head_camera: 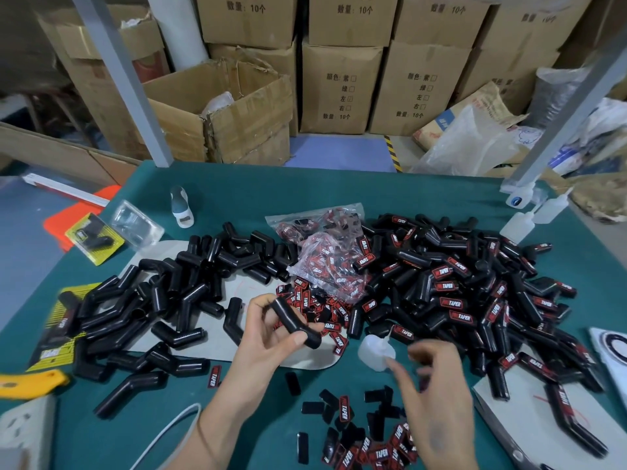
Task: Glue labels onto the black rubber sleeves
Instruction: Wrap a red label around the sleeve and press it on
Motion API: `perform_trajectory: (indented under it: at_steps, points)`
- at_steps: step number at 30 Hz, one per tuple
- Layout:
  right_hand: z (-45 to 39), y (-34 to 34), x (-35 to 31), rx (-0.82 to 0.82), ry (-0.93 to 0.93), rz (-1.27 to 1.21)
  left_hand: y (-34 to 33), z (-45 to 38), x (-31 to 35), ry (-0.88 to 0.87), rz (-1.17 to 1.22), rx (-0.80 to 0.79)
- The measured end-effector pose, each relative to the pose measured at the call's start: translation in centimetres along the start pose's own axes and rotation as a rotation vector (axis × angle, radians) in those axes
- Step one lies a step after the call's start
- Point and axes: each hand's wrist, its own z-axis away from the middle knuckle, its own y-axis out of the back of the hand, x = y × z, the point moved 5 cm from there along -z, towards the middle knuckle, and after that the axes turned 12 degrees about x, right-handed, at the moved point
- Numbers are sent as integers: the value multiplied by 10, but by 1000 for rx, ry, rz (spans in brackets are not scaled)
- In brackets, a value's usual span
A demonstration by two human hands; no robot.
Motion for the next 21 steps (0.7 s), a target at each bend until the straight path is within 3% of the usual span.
perform_trajectory:
  at_steps: [2,4,6,8,14,21]
  points:
    - [12,5,-16,5,208,-23,-1,0,1,-1,0,-28]
    - [28,-10,-21,-171,322,32,-3,1,2,-15,-17,-68]
    - [40,-33,-15,-406,327,157,-4,2,4,-37,-25,-137]
    - [48,-48,-3,-525,318,266,-6,4,5,-38,-11,-218]
    - [43,-54,0,-558,198,252,-12,13,11,9,127,-391]
    - [42,-40,-2,-566,76,103,-5,11,9,41,65,-242]
